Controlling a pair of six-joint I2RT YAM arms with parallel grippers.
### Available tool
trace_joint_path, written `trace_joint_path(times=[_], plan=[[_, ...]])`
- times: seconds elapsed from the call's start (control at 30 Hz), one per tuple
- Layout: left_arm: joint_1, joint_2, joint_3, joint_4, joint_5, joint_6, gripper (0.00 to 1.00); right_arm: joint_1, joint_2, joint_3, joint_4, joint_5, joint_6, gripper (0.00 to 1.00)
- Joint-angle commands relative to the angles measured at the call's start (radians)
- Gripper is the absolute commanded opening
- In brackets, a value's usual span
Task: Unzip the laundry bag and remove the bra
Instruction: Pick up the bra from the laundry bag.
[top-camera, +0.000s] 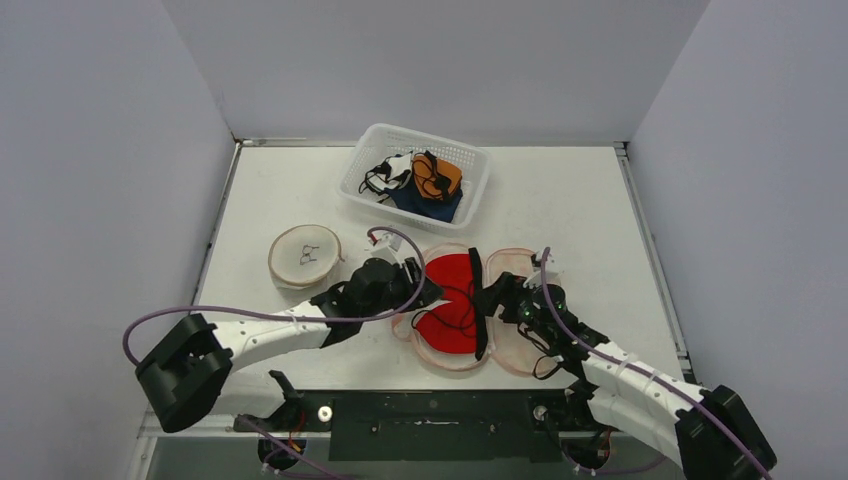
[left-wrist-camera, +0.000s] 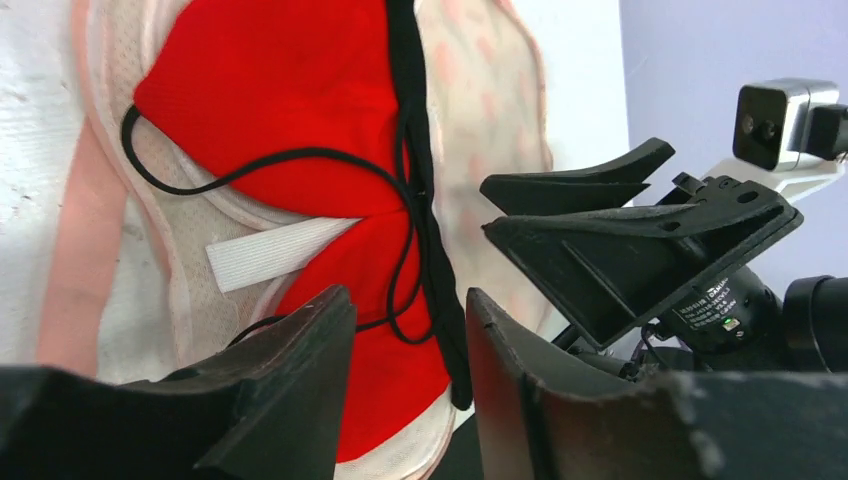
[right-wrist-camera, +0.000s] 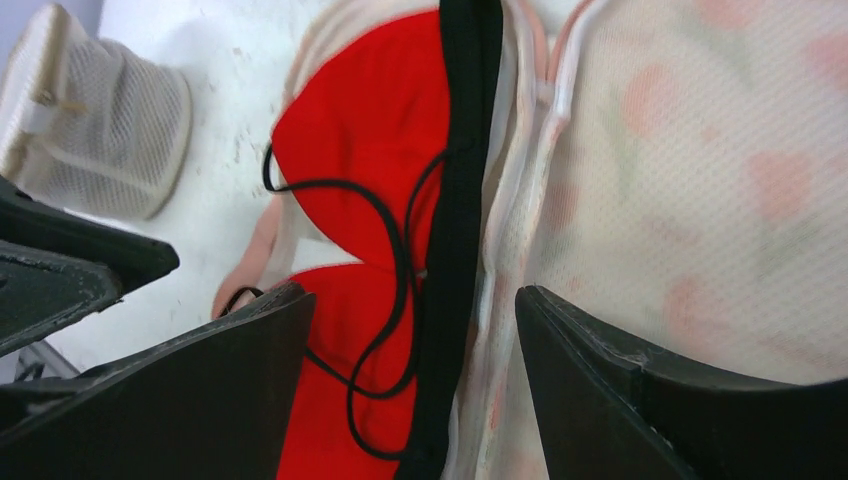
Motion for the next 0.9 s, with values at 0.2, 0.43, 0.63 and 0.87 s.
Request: trace_joint_path(times=[0.2,0.43,0.63,0.87], plan=[[0.014,0.243,0.073,0.162,0.086,0.023,0.28,-0.006,0.164,0.028,0.188,-0.106,0.049,0.76],[0.048,0.316,0.073,0.131,0.02,0.013,0.18,-0.007,0.239,0.042,0.221,-0.104,0.049,0.76],[0.059,0.358,0.057,0.129,-0.002,0.006,0.15,-0.008,0.314,0.055,0.263,-0.115,0.054,0.75],[0.064,0.387,0.036,0.147,-0.003,-0.004,0.13,-0.008,0.397,0.075,0.323,-0.139,0.07,0.72]])
